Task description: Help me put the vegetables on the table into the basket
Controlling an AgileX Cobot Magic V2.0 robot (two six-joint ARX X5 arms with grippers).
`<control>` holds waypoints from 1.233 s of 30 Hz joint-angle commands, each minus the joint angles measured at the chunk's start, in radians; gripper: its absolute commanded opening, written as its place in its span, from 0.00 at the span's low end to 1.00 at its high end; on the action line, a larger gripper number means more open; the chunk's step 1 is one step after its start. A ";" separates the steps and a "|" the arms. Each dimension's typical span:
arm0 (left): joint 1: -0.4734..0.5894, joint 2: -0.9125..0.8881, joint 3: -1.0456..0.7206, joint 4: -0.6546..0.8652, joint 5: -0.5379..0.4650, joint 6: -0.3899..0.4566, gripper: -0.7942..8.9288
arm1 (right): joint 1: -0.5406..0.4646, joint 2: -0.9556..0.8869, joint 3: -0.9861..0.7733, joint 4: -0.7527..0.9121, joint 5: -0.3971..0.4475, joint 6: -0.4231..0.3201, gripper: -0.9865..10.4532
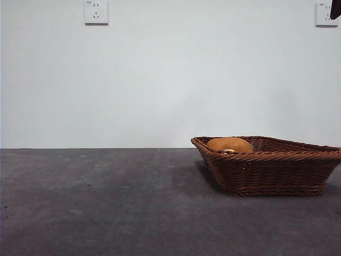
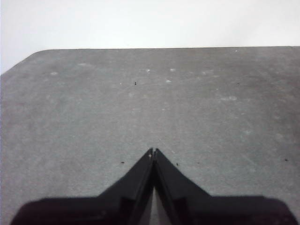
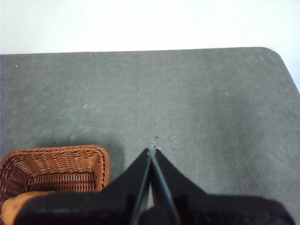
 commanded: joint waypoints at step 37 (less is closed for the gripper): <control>0.003 0.008 -0.010 0.016 0.011 -0.019 0.08 | -0.002 0.026 -0.007 0.007 0.010 -0.004 0.09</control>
